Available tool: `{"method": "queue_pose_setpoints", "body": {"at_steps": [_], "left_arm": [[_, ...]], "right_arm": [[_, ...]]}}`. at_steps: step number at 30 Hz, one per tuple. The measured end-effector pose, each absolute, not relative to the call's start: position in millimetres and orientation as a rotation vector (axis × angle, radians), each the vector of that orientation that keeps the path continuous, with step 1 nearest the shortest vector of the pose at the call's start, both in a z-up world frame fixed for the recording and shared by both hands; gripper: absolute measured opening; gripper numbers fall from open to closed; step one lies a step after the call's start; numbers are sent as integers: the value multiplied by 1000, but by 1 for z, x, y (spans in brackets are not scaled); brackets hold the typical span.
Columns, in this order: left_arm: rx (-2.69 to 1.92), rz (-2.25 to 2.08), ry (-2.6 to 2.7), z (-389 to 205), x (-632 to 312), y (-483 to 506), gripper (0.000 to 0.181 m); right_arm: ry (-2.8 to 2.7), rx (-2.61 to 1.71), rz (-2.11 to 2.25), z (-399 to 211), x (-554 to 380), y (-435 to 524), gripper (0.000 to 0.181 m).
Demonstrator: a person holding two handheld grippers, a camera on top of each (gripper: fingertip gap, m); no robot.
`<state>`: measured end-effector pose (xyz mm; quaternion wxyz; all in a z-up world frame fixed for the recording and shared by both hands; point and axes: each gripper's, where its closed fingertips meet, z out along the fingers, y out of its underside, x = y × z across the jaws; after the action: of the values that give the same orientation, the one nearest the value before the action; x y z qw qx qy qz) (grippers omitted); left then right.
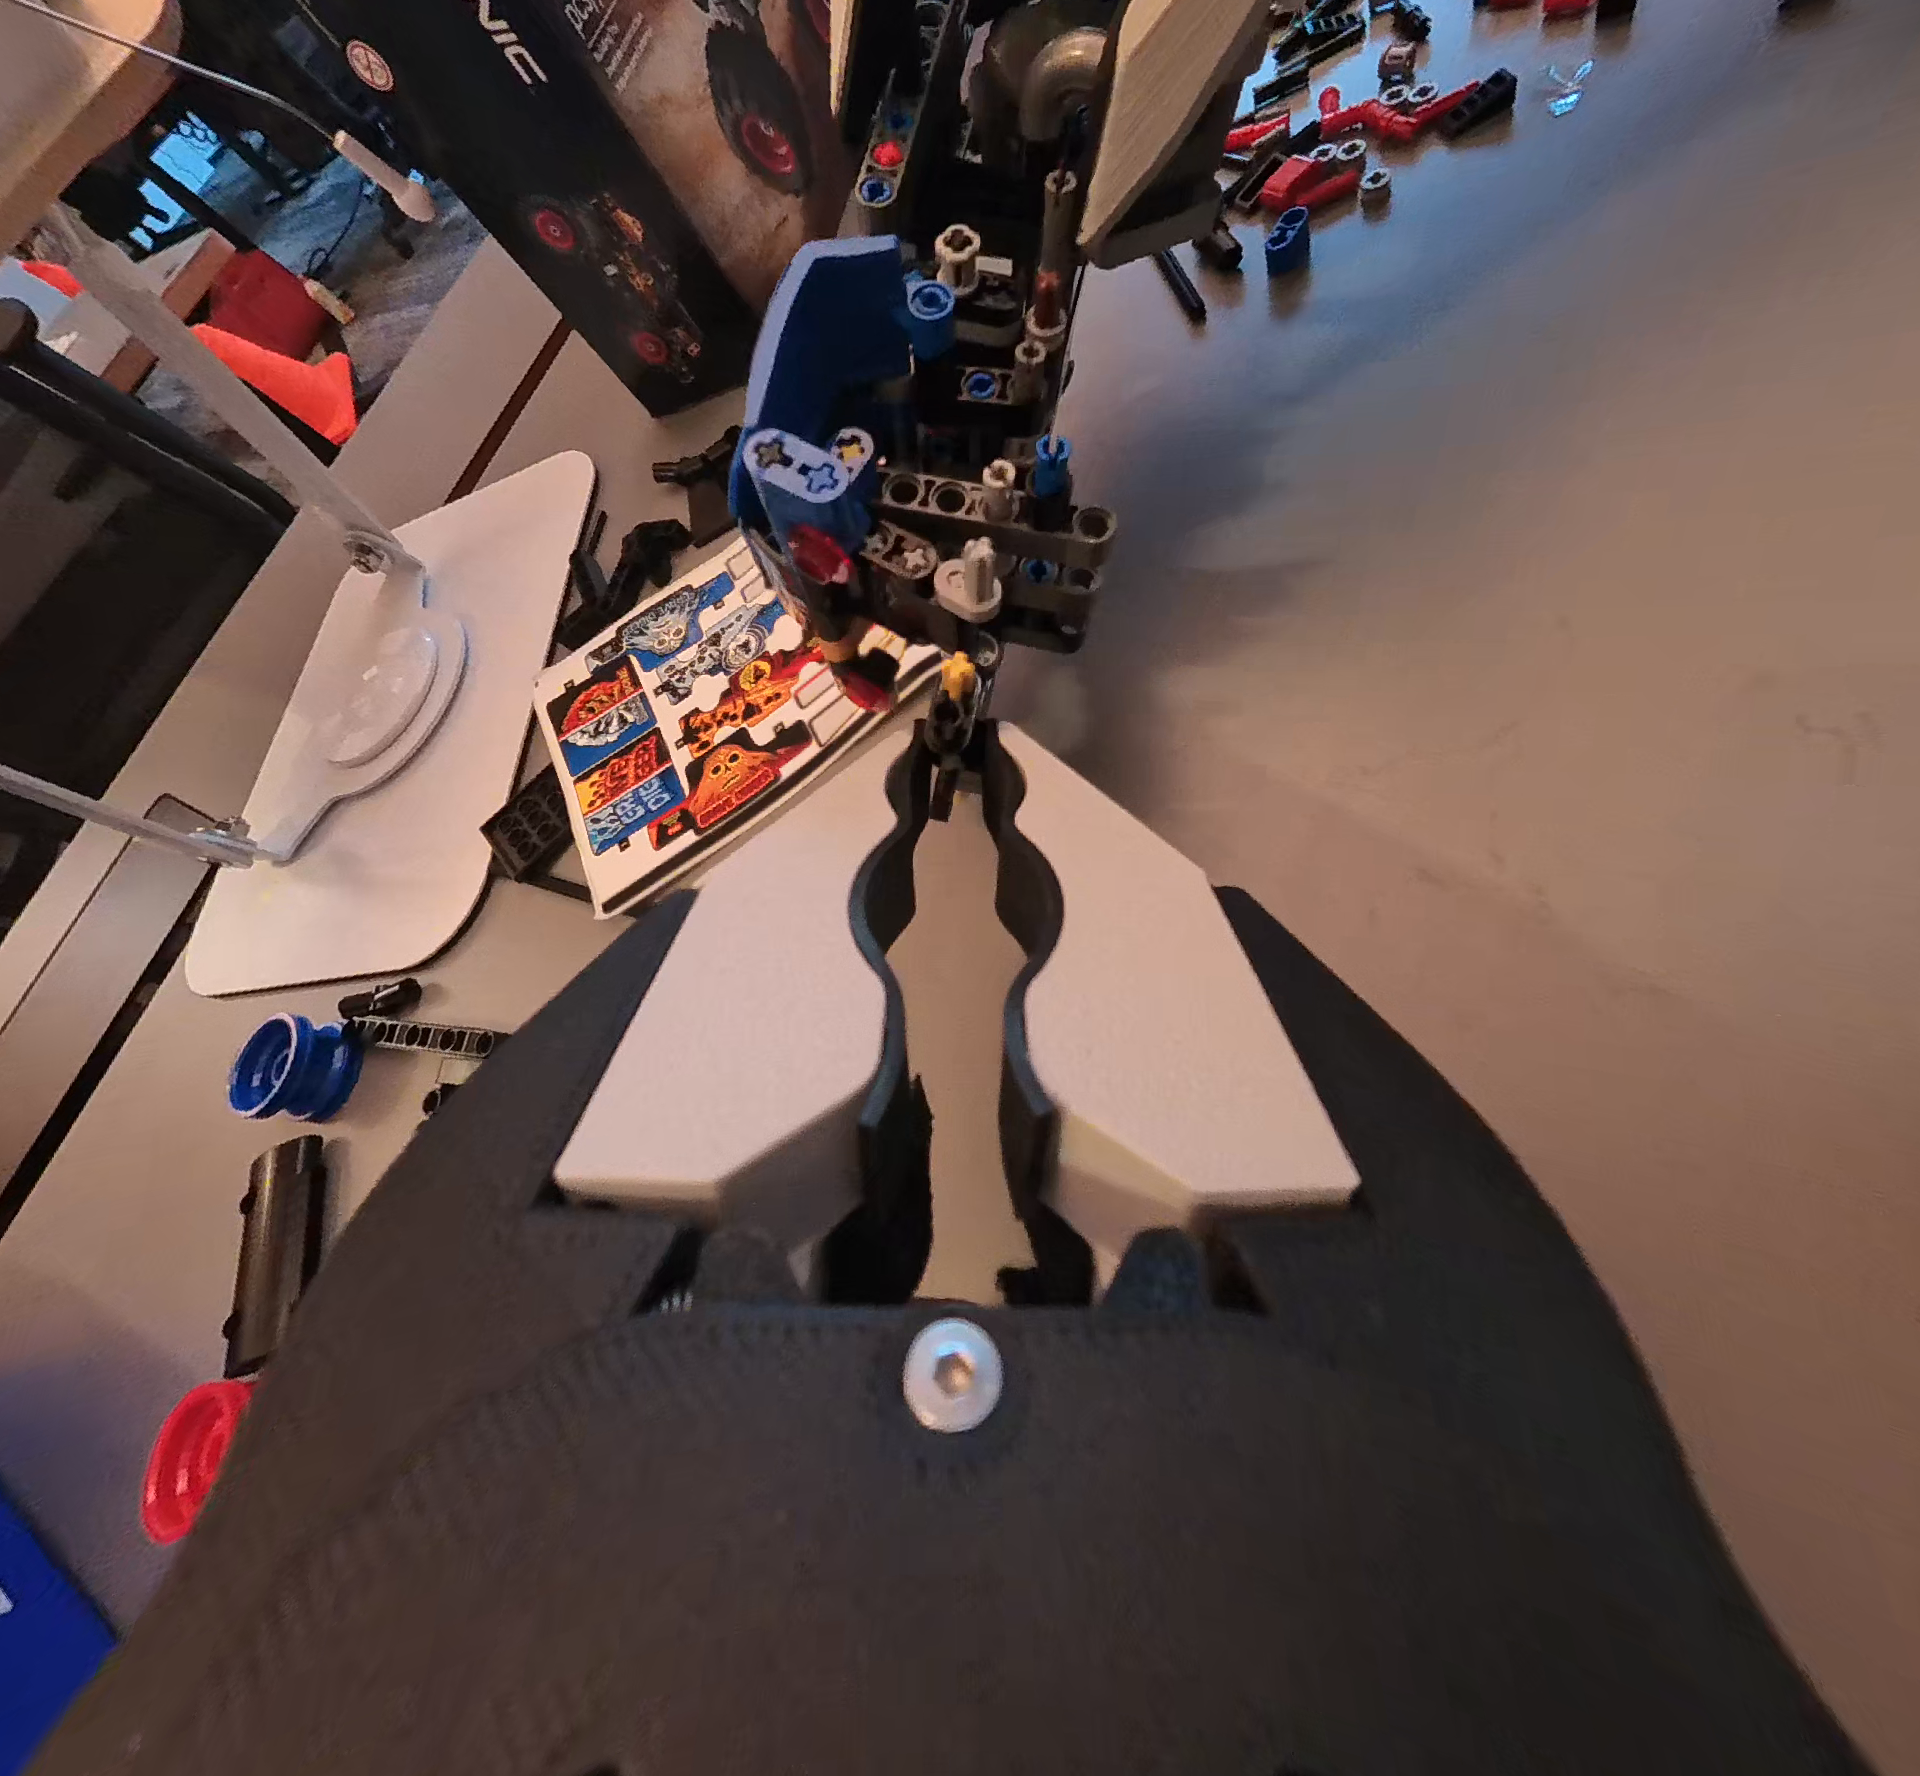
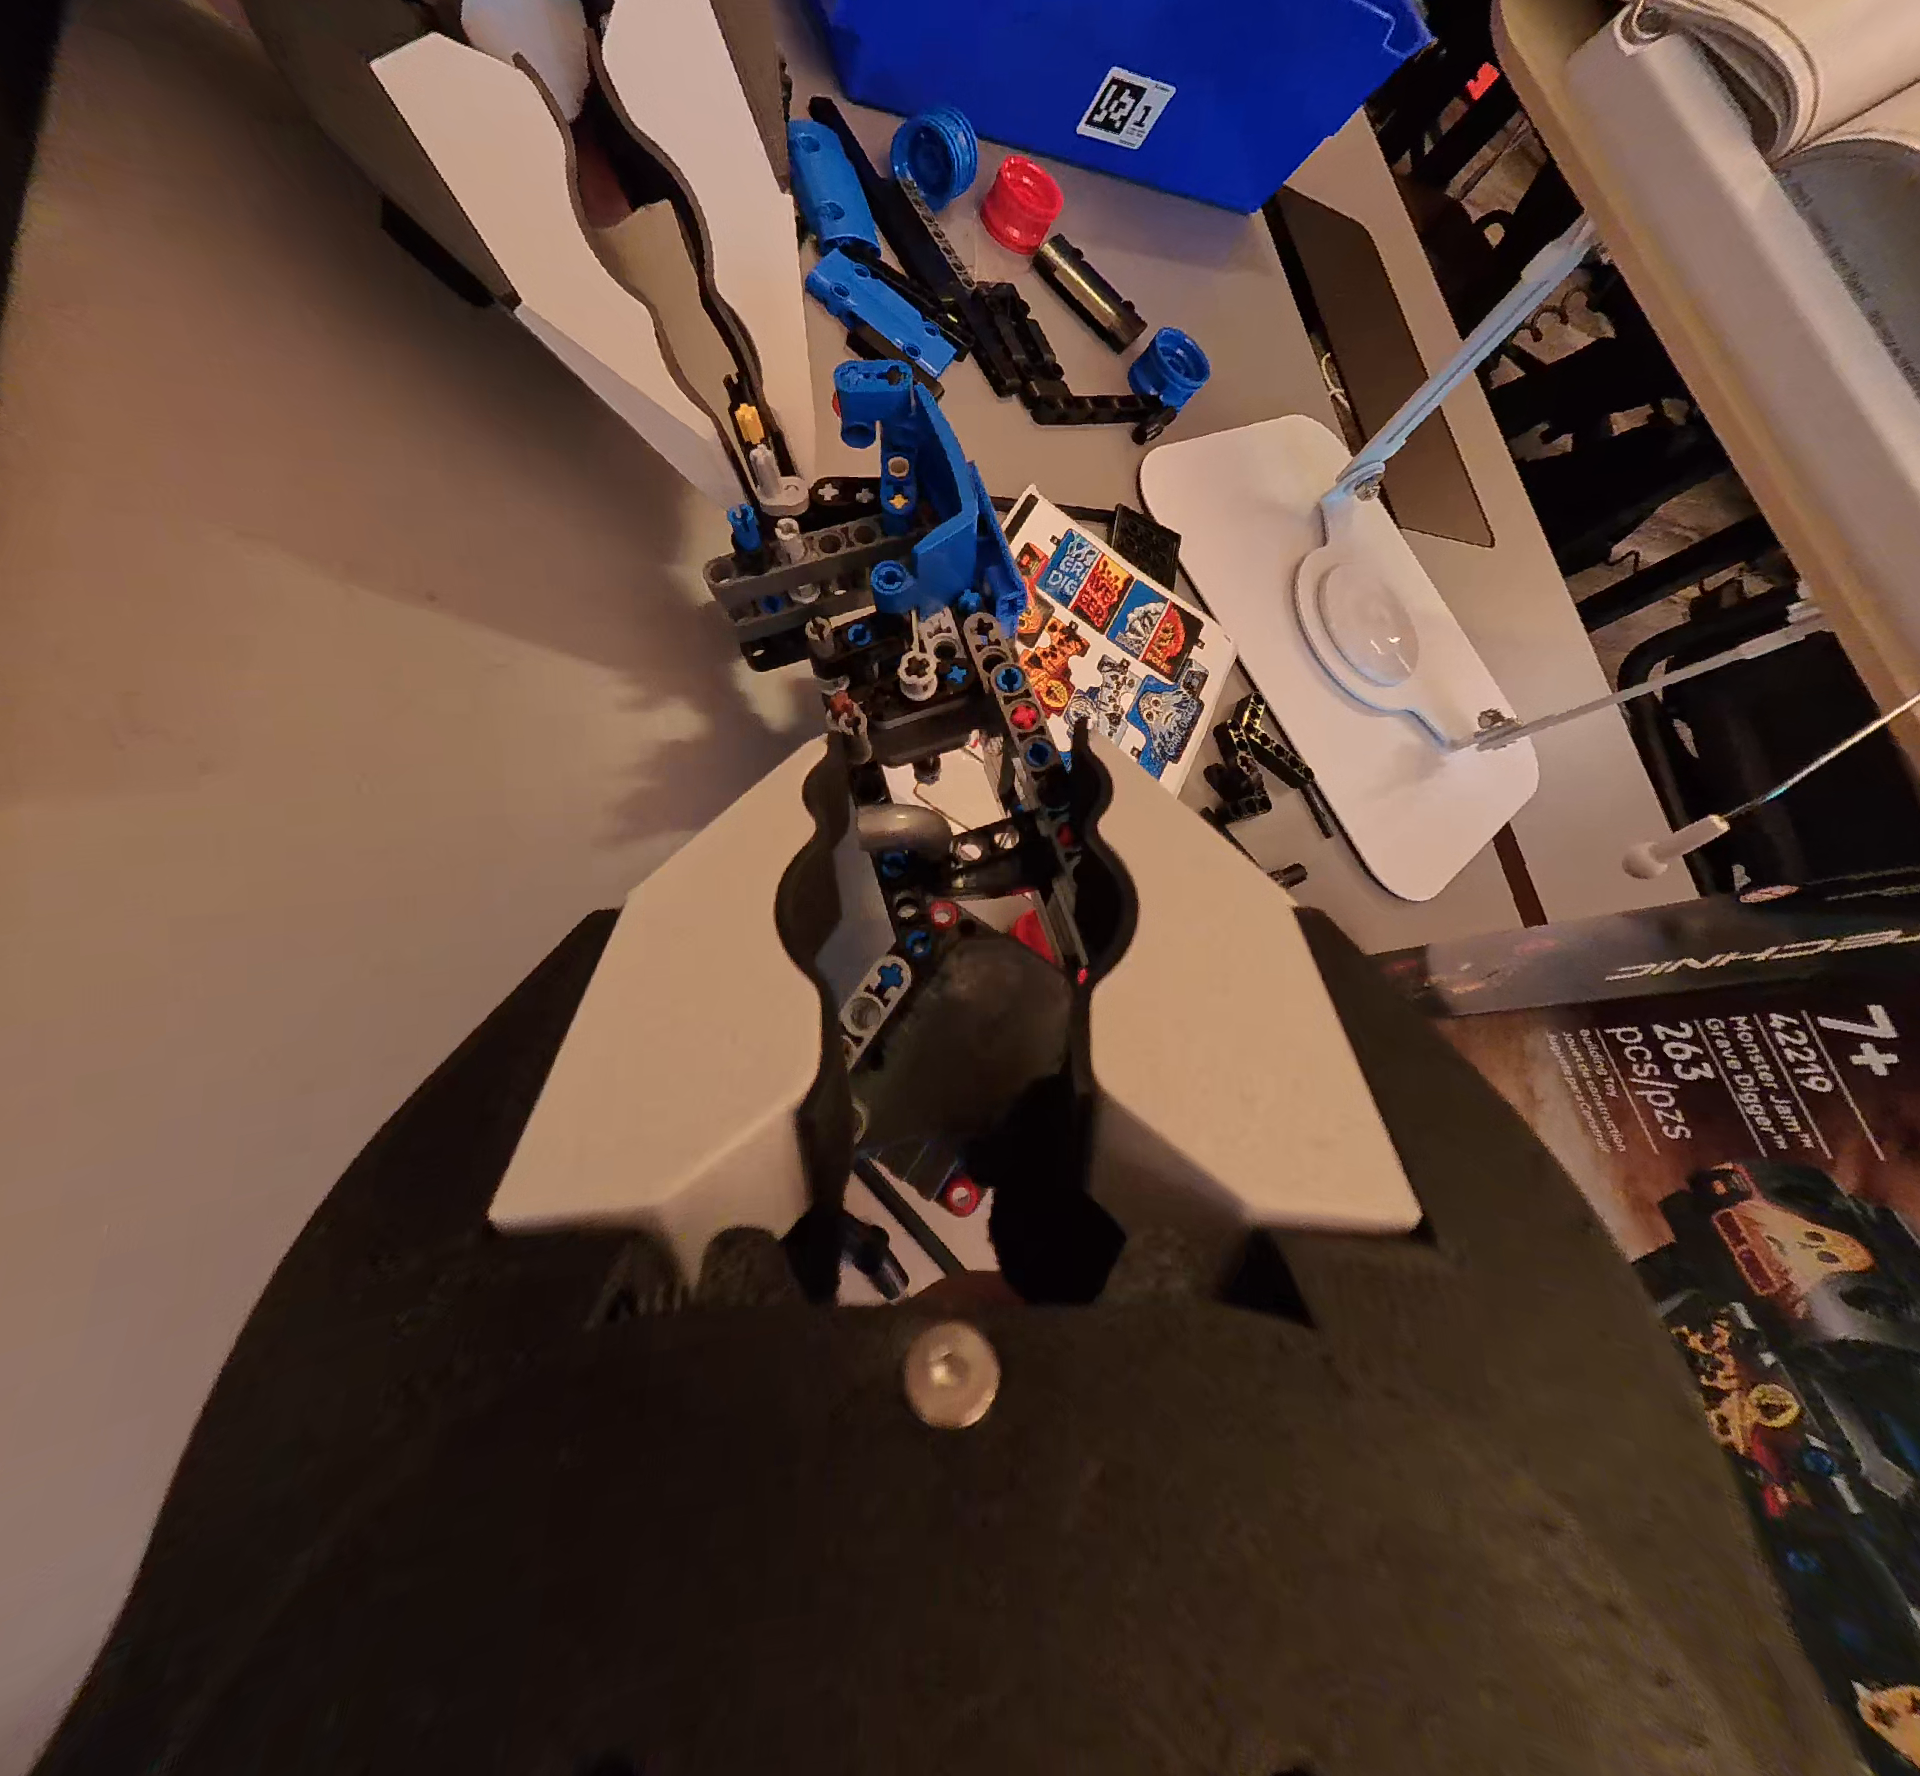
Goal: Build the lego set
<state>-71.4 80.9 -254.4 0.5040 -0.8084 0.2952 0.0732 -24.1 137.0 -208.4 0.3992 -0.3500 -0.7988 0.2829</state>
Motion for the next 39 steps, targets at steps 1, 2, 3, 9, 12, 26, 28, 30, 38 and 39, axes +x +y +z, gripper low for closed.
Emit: {"method": "queue_pose_setpoints", "body": {"at_steps": [1,2,3,9,12,26,28,30,38,39], "left_arm": [[-1950,178,712,-254,-71,81,7],[-1950,176,709,-254,-72,81,7],[-1951,174,707,-254,-72,81,7],[-1951,163,702,-254,-72,81,10],[-1965,141,702,-256,-73,79,20],[-2029,137,706,-270,-75,81,23],[-2021,135,686,-267,-76,82,19],[-2007,109,655,-263,-77,82,19],[-1928,-76,436,-238,-83,86,32],[-1916,-104,406,-234,-84,87,32]], "right_arm": [[-2021,-886,718,-208,-24,137,41],[-2022,-886,718,-208,-24,137,41],[-2021,-887,721,-208,-24,137,41],[-2022,-903,725,-210,-24,139,40],[-2017,-912,726,-210,-24,141,40],[-2008,-945,810,-207,-23,139,40],[-1997,-961,846,-204,-23,138,40],[-1973,-990,882,-201,-24,140,40],[-1838,-1139,1077,-187,-30,147,40],[-1822,-1155,1105,-186,-30,147,40]]}}
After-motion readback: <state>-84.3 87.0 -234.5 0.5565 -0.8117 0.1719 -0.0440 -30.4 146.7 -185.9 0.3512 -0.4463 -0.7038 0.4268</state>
